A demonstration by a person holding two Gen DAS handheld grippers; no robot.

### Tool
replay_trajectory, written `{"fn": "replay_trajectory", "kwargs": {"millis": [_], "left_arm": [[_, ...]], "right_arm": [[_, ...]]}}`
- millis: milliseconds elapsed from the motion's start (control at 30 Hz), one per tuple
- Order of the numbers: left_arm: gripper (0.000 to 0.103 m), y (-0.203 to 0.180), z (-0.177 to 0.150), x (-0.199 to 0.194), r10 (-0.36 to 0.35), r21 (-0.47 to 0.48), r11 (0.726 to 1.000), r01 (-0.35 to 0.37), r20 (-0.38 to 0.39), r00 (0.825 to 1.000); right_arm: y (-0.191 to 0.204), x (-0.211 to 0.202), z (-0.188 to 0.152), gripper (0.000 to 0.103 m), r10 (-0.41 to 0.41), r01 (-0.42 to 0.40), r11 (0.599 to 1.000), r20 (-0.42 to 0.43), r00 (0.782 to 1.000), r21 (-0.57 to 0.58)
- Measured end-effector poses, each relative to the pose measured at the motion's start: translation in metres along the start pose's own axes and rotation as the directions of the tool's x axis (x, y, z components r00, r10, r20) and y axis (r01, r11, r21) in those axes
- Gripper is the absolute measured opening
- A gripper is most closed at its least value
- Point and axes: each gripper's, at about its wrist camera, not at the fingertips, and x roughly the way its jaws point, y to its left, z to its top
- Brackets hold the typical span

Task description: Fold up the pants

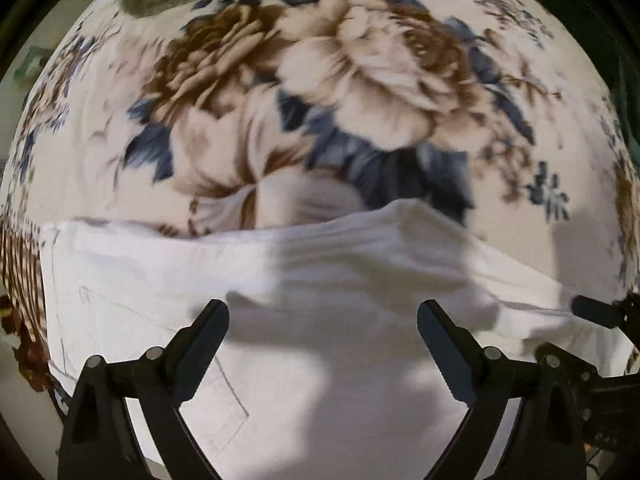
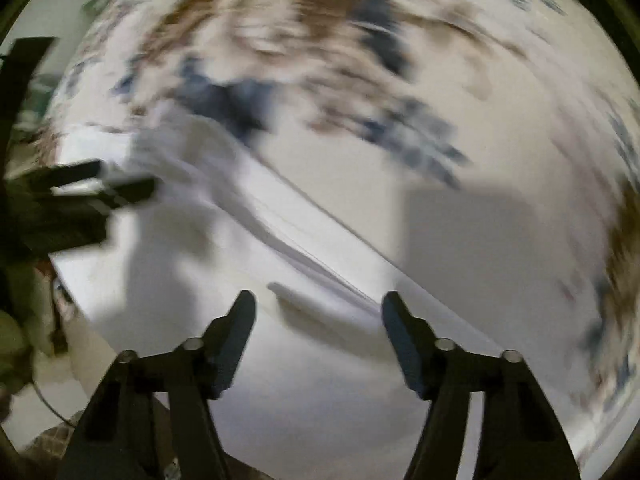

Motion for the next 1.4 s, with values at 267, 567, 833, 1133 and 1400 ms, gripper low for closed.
{"fn": "replay_trajectory", "kwargs": {"millis": [267, 567, 833, 1133, 1400], "left_arm": [[0.096, 0.034, -0.004, -0.004, 0.048, -0.031, 0.998, -0.047, 0.037, 0.998], [0.096, 0.053, -0.007, 0.009, 0.028, -0.032, 0.999, -0.027, 0.019, 0.999], [0.096, 0.027, -0.019, -0.001, -0.02, 0.05, 0.999, 0.018, 0.028, 0.999], [0.096, -0.05, -0.072, 0.011, -0.118, 0.191, 0.973, 0.127, -0.055, 0.991], [0.103, -0.08, -0.108, 0.051, -0.075, 0.249, 0.965, 0.083, -0.041, 0.996]], "right_arm": [[0.025, 0.033, 0.029, 0.007, 0.016, -0.018, 0.999, -0.038, 0.999, -0.046], [-0.005, 0.017, 0.041, 0.004, -0.035, 0.033, 0.993, 0.022, 0.999, 0.114], [-0.089, -0.043, -0.012, 0.091, 0.089, -0.153, 0.879, 0.159, 0.983, 0.453], [-0.221, -0.105, -0.324, 0.092, -0.314, -0.119, 0.187, 0.174, 0.933, 0.975], [-0.259, -0.045, -0.402, 0.003, -0.331, -0.265, -0.077, 0.226, 0.916, 0.961]]}}
